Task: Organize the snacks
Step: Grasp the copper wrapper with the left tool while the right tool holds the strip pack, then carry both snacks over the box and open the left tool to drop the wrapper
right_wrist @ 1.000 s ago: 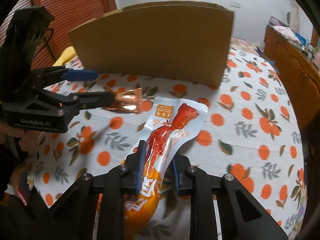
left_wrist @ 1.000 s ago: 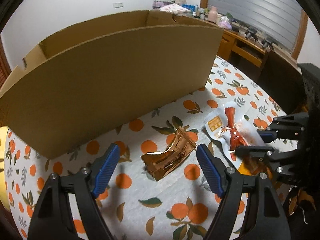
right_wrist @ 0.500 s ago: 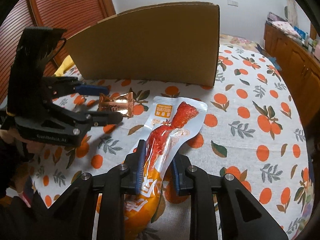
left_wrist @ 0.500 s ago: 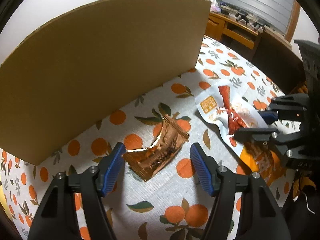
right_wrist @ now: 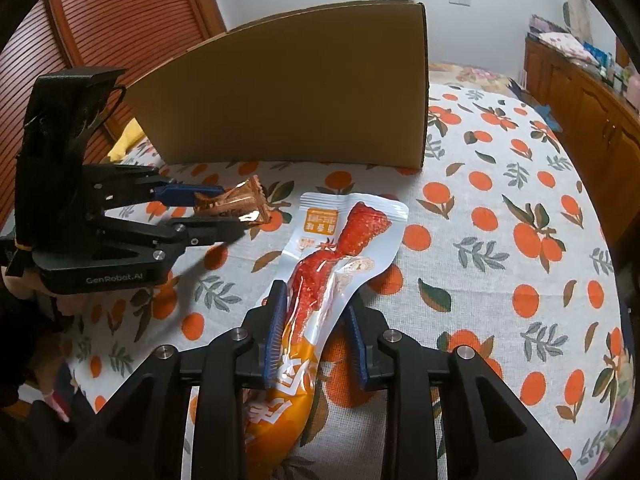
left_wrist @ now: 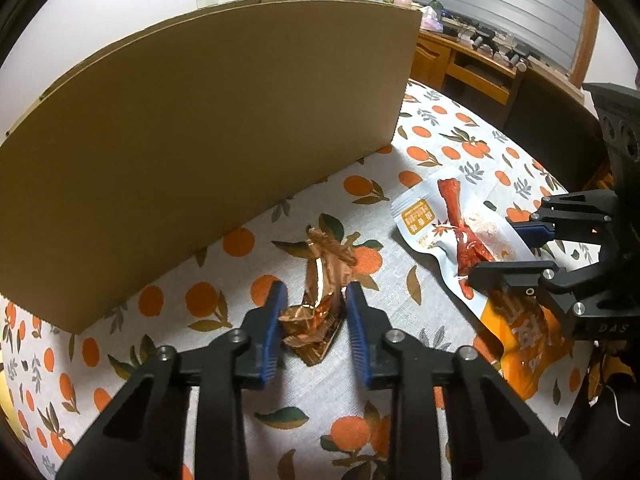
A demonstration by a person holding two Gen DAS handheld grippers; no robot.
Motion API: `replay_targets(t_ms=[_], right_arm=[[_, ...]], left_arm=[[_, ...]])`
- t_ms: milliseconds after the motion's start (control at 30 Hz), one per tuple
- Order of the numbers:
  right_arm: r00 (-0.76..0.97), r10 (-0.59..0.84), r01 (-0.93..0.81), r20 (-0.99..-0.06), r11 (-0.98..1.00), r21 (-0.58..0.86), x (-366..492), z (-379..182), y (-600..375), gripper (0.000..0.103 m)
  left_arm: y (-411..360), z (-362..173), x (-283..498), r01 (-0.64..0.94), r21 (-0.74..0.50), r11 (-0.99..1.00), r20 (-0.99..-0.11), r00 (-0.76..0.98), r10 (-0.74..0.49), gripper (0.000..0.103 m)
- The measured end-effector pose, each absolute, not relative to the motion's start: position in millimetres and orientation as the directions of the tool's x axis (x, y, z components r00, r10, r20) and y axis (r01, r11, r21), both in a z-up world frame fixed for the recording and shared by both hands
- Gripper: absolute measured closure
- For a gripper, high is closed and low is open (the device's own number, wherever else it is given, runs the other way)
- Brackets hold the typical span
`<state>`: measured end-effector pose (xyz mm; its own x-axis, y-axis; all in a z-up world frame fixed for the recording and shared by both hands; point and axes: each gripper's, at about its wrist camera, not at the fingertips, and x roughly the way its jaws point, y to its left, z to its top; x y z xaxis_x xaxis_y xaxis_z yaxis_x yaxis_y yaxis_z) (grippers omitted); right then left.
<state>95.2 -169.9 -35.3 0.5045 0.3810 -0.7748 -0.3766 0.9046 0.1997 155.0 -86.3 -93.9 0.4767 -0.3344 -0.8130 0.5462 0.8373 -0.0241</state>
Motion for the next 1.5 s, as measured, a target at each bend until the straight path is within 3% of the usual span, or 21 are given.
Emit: replay_targets(t_ms=[133,667,833,1500], right_arm=[[0.502,0.379,-0.380,-0.777,0.904,0.196,98,-35,-168,0.069],[0.514,0.344,-0.411,-0.786,0.903,0.126,98,-37,-154,0.065],[0.529,0.332,-0.427,-0.781,0.900,0.093,95,-36,-150,0.080],[0.597,0.353,-0.425,-0.720,0.901,0.089,86,-2,-157,0.082]], left_arm=[[-80,-93,154,0.523,-0.048,0.851,-0.809,0.480,-0.341,0.085],[-70,-76,144,0.494,-0.070,0.866,-0.775,0.520,-0.359,0.085],[-69,-70,141,0.492,-0.065,0.868,-0.767,0.532,-0.359,0.085],[-69,-29,132,0.485,-0.058,0.872,-0.705,0.599,-0.380,0.085]])
